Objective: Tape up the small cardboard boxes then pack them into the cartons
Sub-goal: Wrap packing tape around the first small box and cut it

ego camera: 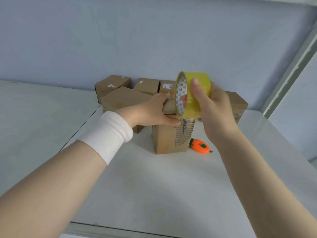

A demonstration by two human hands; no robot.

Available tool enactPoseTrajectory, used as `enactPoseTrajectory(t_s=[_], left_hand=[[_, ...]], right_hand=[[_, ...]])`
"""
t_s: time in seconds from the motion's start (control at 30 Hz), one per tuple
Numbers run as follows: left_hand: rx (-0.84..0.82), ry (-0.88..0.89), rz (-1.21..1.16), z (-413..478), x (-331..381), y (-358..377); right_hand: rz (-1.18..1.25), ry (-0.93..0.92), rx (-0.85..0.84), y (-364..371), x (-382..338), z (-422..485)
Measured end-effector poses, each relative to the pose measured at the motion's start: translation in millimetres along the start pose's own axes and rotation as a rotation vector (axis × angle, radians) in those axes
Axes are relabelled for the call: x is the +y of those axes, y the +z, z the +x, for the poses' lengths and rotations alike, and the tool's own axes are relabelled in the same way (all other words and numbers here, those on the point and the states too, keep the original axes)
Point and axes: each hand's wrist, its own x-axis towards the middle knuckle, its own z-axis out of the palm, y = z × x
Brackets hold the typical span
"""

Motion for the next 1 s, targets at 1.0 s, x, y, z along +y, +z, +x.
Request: enactPoseTrajectory(t_s=[1.0], left_hand=[[0.535, -0.122, -0.675, 10, -3, 42]], right_hand=[[0.094, 0.077, 0.045, 15, 18, 52]])
